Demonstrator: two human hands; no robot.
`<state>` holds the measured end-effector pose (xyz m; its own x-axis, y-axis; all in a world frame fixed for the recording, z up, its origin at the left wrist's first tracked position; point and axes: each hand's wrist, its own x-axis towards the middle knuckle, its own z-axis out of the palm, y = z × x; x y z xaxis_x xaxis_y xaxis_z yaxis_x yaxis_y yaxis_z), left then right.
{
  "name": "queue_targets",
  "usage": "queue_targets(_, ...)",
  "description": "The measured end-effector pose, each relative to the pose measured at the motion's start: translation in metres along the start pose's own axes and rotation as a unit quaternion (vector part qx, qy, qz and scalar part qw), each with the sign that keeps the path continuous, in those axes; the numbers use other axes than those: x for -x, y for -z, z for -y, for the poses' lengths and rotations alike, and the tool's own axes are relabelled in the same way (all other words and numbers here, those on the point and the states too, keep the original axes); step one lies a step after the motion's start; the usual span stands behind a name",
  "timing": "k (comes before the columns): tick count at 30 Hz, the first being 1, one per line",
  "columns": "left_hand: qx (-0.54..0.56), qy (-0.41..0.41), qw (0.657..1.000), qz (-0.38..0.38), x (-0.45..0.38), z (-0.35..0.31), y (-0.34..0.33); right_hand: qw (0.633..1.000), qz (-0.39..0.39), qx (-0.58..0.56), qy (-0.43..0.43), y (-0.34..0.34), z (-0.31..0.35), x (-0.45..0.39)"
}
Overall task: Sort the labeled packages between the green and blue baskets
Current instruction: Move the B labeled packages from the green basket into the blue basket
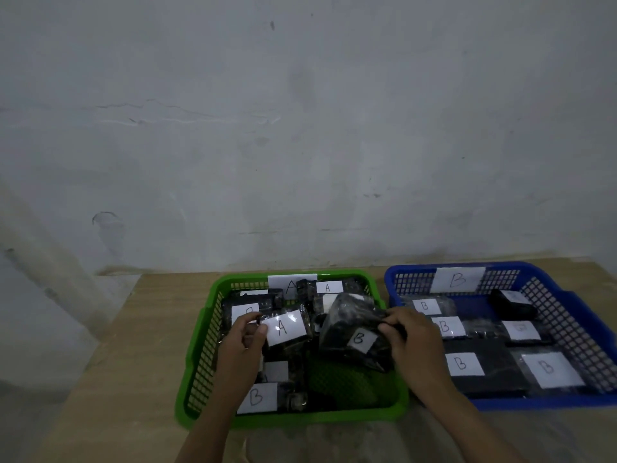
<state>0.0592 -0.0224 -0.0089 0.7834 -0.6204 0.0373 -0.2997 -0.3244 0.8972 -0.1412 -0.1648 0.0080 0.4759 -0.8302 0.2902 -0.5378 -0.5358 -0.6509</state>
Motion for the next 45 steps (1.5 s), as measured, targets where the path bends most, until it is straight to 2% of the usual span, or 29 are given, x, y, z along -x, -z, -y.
queue_targets(2, -0.040, -0.005, 0.999, 0.016, -0.002, 0.001, -0.009, 0.999, -0.041, -0.027, -0.011, 0.008, -0.003, -0.002)
queue_targets(5, -0.110, -0.031, 0.989, 0.099, 0.000, -0.001, -0.029, 0.994, -0.080, -0.066, -0.022, 0.018, -0.008, -0.004)
queue_targets(8, -0.148, -0.047, 0.972, 0.174, 0.003, -0.004, -0.053, 0.990, -0.105, -0.090, -0.025, 0.024, -0.013, -0.006)
queue_targets(11, -0.181, -0.028, 0.958, 0.220, 0.002, -0.009, -0.072, 0.988, -0.109, -0.102, -0.025, 0.028, -0.017, -0.007)
queue_targets(14, -0.292, -0.045, 0.926, 0.234, -0.001, -0.009, -0.087, 0.986, -0.112, -0.115, -0.037, 0.033, -0.020, -0.009)
queue_targets(20, -0.475, -0.063, 0.838, 0.260, -0.004, -0.011, -0.110, 0.986, -0.106, -0.113, -0.063, 0.040, -0.030, -0.014)
queue_targets(24, -0.502, -0.059, 0.822, 0.263, 0.002, -0.011, -0.121, 0.986, -0.108, -0.114, -0.060, 0.043, -0.034, -0.015)
queue_targets(27, -0.487, -0.057, 0.838, 0.240, 0.005, -0.017, -0.122, 0.987, -0.106, -0.113, -0.051, 0.047, -0.036, -0.014)
queue_targets(28, -0.473, -0.061, 0.851, 0.220, 0.007, -0.021, -0.120, 0.988, -0.103, -0.110, -0.045, 0.048, -0.036, -0.013)
queue_targets(29, -0.436, -0.063, 0.878, 0.188, 0.008, -0.027, -0.118, 0.989, -0.098, -0.107, -0.036, 0.050, -0.036, -0.013)
queue_targets(31, -0.284, -0.058, 0.951, 0.105, 0.010, -0.040, -0.112, 0.991, -0.083, -0.106, -0.018, 0.054, -0.035, -0.012)
queue_targets(33, -0.076, -0.049, 0.993, 0.073, 0.015, -0.058, -0.107, 0.994, -0.053, -0.099, -0.006, 0.057, -0.035, -0.010)
queue_targets(35, 0.073, -0.055, 0.984, 0.152, 0.021, -0.078, -0.104, 0.996, -0.018, -0.089, 0.002, 0.060, -0.035, -0.008)
queue_targets(37, 0.115, -0.067, 0.960, 0.248, 0.027, -0.087, -0.107, 0.995, 0.009, -0.096, 0.004, 0.062, -0.037, -0.007)
queue_targets(38, 0.104, -0.078, 0.954, 0.269, 0.029, -0.088, -0.109, 0.995, 0.019, -0.101, -0.001, 0.063, -0.039, -0.007)
queue_targets(42, 0.073, -0.085, 0.961, 0.254, 0.033, -0.092, -0.122, 0.988, 0.050, -0.138, -0.040, 0.067, -0.048, -0.003)
queue_targets(45, 0.097, -0.070, 0.965, 0.231, 0.035, -0.098, -0.136, 0.976, 0.068, -0.182, -0.094, 0.073, -0.060, 0.001)
